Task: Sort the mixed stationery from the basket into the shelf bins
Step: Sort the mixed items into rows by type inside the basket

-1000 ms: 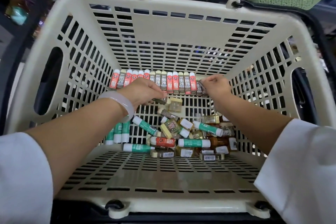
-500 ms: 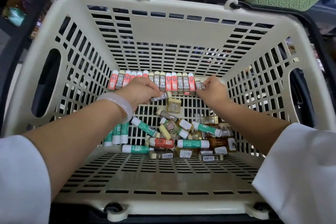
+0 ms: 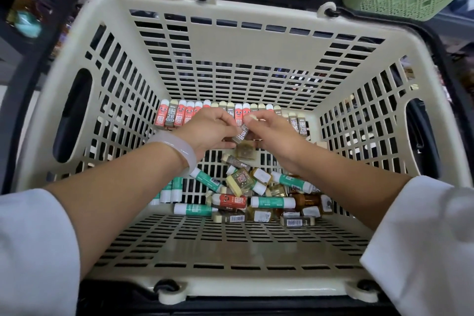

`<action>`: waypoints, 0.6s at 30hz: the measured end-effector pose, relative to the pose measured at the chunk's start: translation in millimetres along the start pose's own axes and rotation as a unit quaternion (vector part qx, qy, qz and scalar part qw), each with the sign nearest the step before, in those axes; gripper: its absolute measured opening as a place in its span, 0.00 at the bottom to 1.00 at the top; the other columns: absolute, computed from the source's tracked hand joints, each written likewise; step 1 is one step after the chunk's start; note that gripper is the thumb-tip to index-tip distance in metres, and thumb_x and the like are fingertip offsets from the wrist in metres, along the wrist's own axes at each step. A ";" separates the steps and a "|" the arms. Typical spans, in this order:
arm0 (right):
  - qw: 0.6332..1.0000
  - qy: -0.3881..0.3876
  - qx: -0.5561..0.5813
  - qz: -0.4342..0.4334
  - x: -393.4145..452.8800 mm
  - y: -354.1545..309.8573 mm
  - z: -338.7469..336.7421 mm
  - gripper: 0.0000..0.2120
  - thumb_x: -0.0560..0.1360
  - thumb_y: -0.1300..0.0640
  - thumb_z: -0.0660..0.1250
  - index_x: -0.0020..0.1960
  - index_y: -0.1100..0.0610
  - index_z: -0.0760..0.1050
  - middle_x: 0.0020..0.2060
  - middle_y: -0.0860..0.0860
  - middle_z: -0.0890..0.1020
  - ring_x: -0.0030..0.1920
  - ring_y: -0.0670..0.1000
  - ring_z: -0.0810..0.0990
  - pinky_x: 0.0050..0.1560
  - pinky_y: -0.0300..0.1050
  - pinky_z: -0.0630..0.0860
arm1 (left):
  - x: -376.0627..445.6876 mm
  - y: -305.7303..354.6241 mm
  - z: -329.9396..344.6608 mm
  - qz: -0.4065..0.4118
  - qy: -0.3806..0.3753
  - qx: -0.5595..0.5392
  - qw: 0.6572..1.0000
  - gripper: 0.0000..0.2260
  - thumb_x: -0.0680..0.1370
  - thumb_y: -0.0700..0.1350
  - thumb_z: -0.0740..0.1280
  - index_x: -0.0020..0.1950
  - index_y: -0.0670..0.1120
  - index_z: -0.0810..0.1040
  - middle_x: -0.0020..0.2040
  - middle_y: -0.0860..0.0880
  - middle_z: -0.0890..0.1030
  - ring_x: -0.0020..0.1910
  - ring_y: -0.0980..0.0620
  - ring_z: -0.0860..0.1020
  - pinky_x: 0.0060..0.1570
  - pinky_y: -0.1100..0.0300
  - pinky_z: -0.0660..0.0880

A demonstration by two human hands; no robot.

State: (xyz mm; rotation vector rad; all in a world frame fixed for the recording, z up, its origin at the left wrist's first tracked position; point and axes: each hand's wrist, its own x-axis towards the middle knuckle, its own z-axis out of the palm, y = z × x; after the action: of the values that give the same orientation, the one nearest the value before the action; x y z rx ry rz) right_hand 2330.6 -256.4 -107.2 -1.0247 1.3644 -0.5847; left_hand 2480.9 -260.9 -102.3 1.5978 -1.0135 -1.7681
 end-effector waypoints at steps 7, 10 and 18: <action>0.965 0.245 -0.084 0.044 18.3 13.2 -32.9 0.09 0.74 0.54 0.68 0.44 0.52 0.66 0.39 0.49 0.75 0.35 0.44 0.75 0.31 0.34 0.70 | -2.4 -19.9 -8.0 0.114 -0.112 0.439 0.884 0.06 0.79 0.42 0.61 0.53 0.47 0.76 0.51 0.51 0.77 0.43 0.52 0.76 0.39 0.70 0.71; 0.938 0.327 -0.106 0.050 28.7 17.9 -56.1 0.09 0.74 0.55 0.68 0.43 0.52 0.67 0.44 0.52 0.75 0.39 0.48 0.77 0.30 0.37 0.73 | -2.9 -27.9 -7.3 0.088 -0.178 0.529 0.825 0.12 0.80 0.44 0.59 0.62 0.45 0.73 0.57 0.47 0.75 0.48 0.51 0.75 0.44 0.63 0.70; 0.947 0.314 -0.051 0.042 40.4 24.2 -60.9 0.11 0.75 0.67 0.60 0.52 0.53 0.72 0.43 0.50 0.76 0.38 0.46 0.75 0.34 0.38 0.73 | -2.3 -30.0 -9.5 0.081 -0.158 0.540 0.823 0.12 0.78 0.38 0.62 0.61 0.44 0.72 0.57 0.44 0.77 0.55 0.47 0.76 0.53 0.55 0.74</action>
State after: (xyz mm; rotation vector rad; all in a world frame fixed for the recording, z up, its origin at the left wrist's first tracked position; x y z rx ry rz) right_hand 2273.6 -294.3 -142.3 -0.8872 2.0059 -0.8241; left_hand 2493.3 -243.7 -125.6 1.6871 -2.5435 -1.3762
